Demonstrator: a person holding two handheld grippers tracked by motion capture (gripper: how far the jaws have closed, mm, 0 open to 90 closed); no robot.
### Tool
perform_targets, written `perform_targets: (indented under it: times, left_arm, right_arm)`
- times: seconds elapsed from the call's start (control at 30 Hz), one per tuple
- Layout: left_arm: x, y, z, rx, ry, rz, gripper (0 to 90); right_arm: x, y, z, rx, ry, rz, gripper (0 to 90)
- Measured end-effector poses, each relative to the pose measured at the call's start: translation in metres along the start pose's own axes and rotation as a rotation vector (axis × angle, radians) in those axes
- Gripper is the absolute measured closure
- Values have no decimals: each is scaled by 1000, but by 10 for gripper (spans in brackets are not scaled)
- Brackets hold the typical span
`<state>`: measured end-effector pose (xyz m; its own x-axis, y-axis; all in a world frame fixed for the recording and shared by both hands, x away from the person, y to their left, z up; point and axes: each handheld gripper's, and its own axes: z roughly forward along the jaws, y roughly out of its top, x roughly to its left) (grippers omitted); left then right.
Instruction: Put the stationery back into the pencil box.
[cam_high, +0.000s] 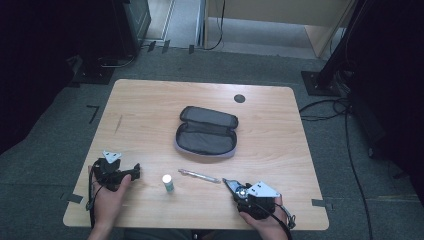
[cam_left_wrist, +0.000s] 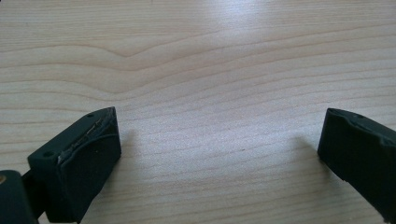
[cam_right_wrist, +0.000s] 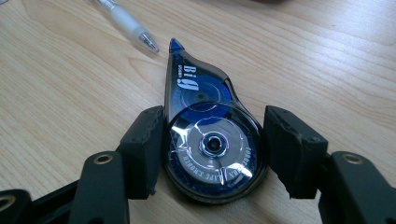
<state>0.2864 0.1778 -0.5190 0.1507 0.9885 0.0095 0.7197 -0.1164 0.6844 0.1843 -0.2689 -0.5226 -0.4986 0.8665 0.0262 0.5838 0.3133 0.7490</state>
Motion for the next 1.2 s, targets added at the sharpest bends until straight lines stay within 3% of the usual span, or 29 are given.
perform_targets:
  times: [0.53, 0.7, 1.2]
  left_arm:
    - [0, 0, 0, 0, 0, 0, 0]
    - [0, 0, 0, 0, 0, 0, 0]
    - [0, 0, 0, 0, -2, 3, 0]
  right_arm:
    - [1, 1, -2, 16, 0, -3, 419]
    - [7, 4, -1, 18, -61, -18, 420]
    - [2, 15, -8, -27, -95, 44, 421]
